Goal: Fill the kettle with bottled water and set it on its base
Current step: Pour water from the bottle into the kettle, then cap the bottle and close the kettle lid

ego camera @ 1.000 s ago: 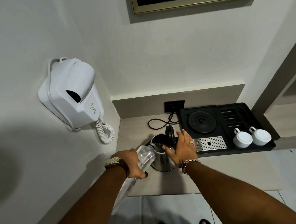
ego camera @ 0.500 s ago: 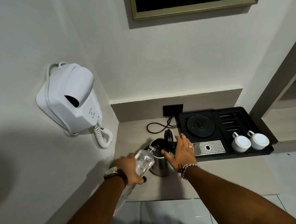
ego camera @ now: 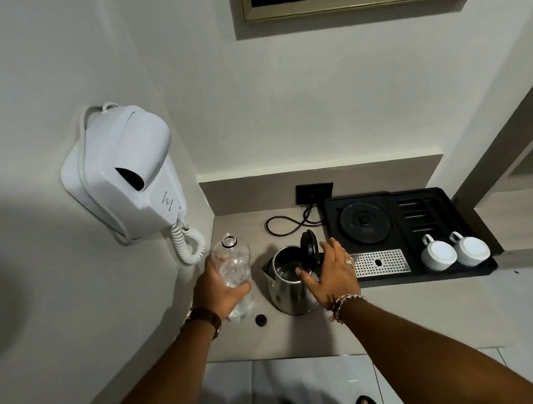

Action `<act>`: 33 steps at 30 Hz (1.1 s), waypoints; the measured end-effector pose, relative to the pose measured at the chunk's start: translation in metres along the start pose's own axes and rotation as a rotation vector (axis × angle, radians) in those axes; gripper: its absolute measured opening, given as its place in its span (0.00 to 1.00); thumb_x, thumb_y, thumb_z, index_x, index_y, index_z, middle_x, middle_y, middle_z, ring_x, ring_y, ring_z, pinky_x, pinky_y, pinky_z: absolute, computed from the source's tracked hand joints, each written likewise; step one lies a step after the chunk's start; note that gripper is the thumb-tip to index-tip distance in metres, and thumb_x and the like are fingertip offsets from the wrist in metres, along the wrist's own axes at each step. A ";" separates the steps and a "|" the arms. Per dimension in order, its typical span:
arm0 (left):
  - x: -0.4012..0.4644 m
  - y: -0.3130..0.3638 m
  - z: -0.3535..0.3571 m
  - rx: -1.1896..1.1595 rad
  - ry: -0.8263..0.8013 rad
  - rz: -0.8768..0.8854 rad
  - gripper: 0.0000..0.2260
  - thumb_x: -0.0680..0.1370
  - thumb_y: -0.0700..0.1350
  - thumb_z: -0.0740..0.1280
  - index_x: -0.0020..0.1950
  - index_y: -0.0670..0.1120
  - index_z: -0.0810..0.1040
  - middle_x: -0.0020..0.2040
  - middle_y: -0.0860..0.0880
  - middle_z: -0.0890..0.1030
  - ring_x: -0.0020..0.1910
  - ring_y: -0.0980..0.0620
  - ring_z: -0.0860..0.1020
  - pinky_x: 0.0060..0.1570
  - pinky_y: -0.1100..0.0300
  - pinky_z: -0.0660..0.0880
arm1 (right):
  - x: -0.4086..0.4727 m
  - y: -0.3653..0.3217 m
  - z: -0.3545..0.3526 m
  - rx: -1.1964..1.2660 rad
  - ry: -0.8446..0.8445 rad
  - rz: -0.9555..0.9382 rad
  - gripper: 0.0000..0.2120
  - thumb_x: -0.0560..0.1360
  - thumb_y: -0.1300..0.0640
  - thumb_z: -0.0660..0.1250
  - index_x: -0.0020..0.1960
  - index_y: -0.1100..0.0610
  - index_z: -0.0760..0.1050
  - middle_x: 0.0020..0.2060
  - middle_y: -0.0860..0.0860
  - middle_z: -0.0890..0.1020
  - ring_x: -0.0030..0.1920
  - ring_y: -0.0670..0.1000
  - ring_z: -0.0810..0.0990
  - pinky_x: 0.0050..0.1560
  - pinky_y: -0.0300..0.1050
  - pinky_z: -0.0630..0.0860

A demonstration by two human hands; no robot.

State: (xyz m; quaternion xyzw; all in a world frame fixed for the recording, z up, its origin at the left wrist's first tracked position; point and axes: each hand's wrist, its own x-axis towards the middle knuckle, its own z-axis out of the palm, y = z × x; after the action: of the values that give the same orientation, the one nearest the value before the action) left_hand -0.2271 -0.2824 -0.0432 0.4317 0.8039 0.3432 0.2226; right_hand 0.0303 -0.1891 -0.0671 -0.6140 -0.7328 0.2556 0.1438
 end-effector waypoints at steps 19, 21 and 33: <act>-0.001 -0.046 0.025 0.326 -0.358 -0.217 0.29 0.64 0.52 0.85 0.60 0.50 0.79 0.58 0.48 0.82 0.57 0.47 0.80 0.60 0.53 0.77 | -0.001 -0.003 0.000 -0.001 0.000 0.003 0.44 0.74 0.30 0.66 0.79 0.56 0.60 0.81 0.58 0.59 0.80 0.62 0.58 0.79 0.63 0.61; -0.017 -0.051 0.035 0.602 -0.471 -0.183 0.28 0.68 0.61 0.78 0.64 0.52 0.79 0.61 0.50 0.83 0.61 0.47 0.79 0.63 0.52 0.76 | -0.001 -0.003 0.002 0.003 0.013 -0.004 0.44 0.74 0.30 0.66 0.79 0.56 0.60 0.81 0.59 0.59 0.80 0.63 0.59 0.79 0.64 0.62; -0.036 -0.039 0.085 0.803 -0.472 0.051 0.17 0.82 0.54 0.63 0.67 0.45 0.72 0.63 0.43 0.78 0.59 0.41 0.80 0.53 0.47 0.78 | 0.003 0.003 0.002 -0.041 0.008 -0.006 0.45 0.73 0.29 0.63 0.79 0.56 0.59 0.81 0.59 0.59 0.80 0.63 0.58 0.79 0.64 0.61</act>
State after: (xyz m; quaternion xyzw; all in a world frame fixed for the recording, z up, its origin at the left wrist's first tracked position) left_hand -0.1735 -0.2977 -0.1263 0.5697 0.7896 -0.0972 0.2062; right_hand 0.0313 -0.1865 -0.0708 -0.6156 -0.7392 0.2375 0.1348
